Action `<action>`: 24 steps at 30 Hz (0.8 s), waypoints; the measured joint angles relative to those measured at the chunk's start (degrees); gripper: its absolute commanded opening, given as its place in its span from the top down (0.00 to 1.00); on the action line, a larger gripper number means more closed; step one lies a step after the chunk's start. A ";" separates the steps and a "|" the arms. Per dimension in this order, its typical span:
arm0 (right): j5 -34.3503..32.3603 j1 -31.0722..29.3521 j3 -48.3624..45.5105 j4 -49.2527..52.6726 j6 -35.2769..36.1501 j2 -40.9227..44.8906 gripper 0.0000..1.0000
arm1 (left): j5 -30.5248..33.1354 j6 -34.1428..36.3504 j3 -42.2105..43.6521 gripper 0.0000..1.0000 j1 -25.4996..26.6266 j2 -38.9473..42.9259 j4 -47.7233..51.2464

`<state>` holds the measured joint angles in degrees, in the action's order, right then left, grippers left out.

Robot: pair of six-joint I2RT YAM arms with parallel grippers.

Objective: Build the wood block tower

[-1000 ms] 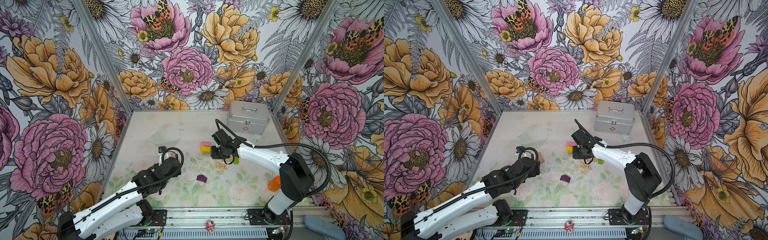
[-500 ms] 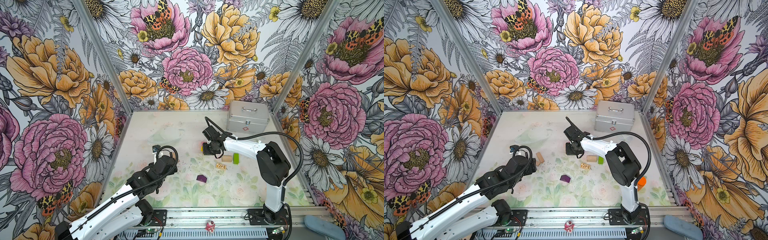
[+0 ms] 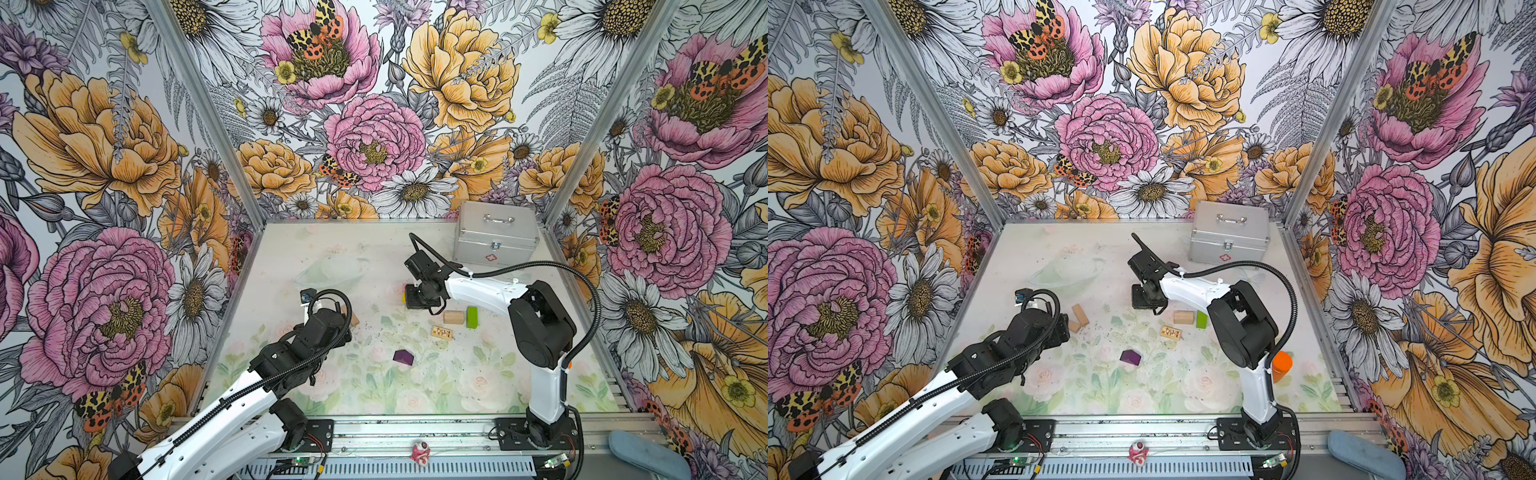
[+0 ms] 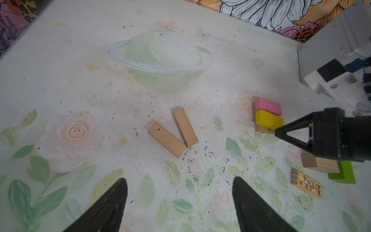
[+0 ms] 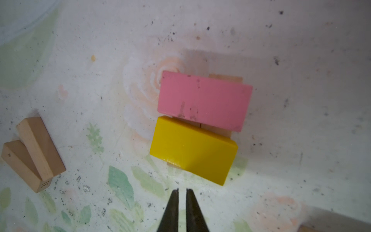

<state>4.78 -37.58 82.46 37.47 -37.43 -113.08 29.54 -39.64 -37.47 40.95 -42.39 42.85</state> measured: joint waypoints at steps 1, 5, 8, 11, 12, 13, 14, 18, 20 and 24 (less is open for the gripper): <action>0.00 0.13 0.00 0.00 0.00 -0.02 0.89 | -0.04 0.09 0.07 0.16 -0.09 -0.07 -0.13; 0.00 0.48 0.00 0.00 0.00 -0.04 0.89 | -0.44 0.42 0.15 0.16 -0.39 -0.72 -0.74; 0.00 0.96 0.00 0.00 0.00 -0.17 0.89 | -0.48 0.66 0.22 0.16 -0.74 -1.22 -1.29; 0.00 1.31 0.00 0.00 0.20 -0.26 0.89 | -0.50 0.79 0.22 0.16 -0.79 -1.38 -1.81; 0.00 1.31 0.00 0.00 0.26 -0.26 0.89 | -0.55 0.85 0.22 0.16 -0.85 -1.38 -2.03; 0.02 1.38 0.00 0.00 0.42 -0.26 0.89 | -0.61 0.87 0.22 0.16 -0.98 -1.38 -2.21; 0.04 1.60 0.00 0.00 0.46 -0.28 0.89 | -0.61 0.98 0.22 0.16 -1.14 -1.46 -2.34; 0.46 1.97 0.00 0.02 0.85 -0.37 0.89 | -0.76 1.22 0.22 0.16 -1.49 -2.16 -2.49; 0.63 2.05 0.00 0.02 1.07 -0.46 0.89 | -0.92 1.27 0.22 0.16 -1.60 -2.56 -2.54; 0.92 2.38 0.02 0.00 1.11 -0.74 0.89 | -1.11 1.27 0.22 0.16 -1.77 -3.13 -2.82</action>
<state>5.69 -35.20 82.48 37.47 -36.32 -113.82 28.42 -38.37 -37.26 39.18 -45.52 40.03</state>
